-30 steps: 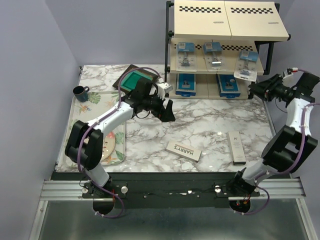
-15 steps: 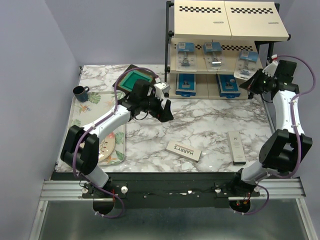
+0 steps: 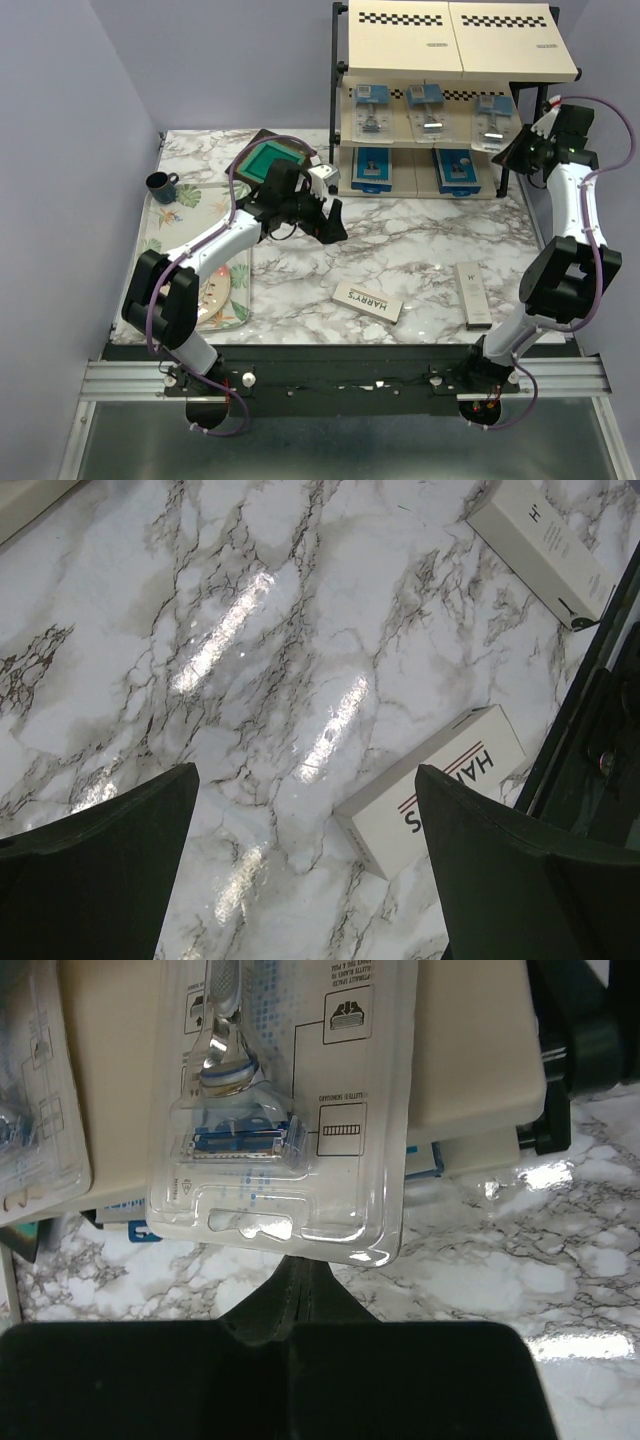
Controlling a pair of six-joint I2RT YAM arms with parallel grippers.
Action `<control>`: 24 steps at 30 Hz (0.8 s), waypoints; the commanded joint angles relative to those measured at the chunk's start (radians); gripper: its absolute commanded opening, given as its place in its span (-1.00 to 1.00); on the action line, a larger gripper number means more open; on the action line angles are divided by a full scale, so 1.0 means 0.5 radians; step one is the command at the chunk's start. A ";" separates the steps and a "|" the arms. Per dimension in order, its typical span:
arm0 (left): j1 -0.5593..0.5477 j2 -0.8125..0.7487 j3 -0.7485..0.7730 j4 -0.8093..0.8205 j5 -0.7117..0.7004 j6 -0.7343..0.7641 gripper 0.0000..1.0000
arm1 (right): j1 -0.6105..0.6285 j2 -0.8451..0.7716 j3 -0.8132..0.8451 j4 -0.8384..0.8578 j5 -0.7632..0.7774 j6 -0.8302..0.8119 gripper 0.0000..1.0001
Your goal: Place and organize the shaving razors onto the shelf
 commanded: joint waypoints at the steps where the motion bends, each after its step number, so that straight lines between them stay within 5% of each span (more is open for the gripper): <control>1: -0.004 0.033 0.060 0.045 -0.016 -0.024 0.97 | -0.006 0.075 0.156 -0.025 0.144 -0.069 -0.99; 18: -0.004 0.082 0.088 0.048 0.005 -0.039 0.97 | -0.024 0.151 0.279 0.009 0.319 -0.112 -0.99; 24: -0.004 0.067 0.094 0.051 -0.001 -0.024 0.97 | -0.024 -0.042 0.163 0.043 0.099 -0.197 -0.99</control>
